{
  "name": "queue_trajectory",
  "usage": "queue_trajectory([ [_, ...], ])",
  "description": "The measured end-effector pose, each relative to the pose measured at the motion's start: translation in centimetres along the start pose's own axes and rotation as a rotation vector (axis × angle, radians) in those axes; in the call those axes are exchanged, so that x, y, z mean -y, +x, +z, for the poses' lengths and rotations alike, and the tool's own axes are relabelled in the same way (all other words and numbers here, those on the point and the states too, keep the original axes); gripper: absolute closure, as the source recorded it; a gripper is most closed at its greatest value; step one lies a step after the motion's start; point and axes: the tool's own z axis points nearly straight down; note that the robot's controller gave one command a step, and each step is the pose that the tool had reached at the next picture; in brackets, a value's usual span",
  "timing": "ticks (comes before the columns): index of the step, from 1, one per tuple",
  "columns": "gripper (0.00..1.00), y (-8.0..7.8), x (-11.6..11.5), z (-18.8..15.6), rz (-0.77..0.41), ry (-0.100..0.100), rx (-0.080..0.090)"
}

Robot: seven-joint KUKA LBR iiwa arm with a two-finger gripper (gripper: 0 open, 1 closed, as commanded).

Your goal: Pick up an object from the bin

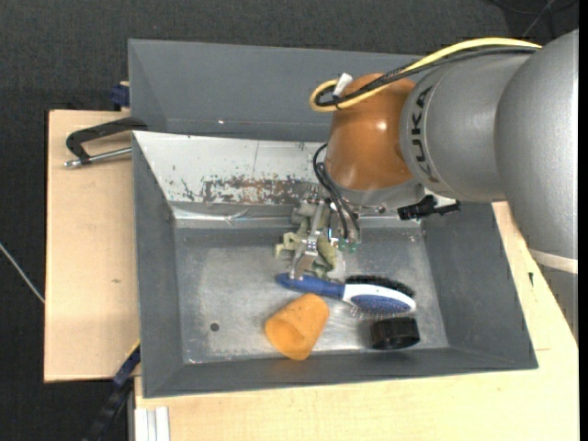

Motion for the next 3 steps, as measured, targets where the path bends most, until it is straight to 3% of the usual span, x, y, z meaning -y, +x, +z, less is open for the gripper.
queue_trajectory([
  [1,0.0,-2.52,4.67,2.27,0.069,-0.021,0.018],
  [2,0.0,-2.34,5.36,2.43,0.074,-0.014,0.014],
  [3,1.0,-2.04,5.5,2.58,0.071,-0.009,0.0],
])
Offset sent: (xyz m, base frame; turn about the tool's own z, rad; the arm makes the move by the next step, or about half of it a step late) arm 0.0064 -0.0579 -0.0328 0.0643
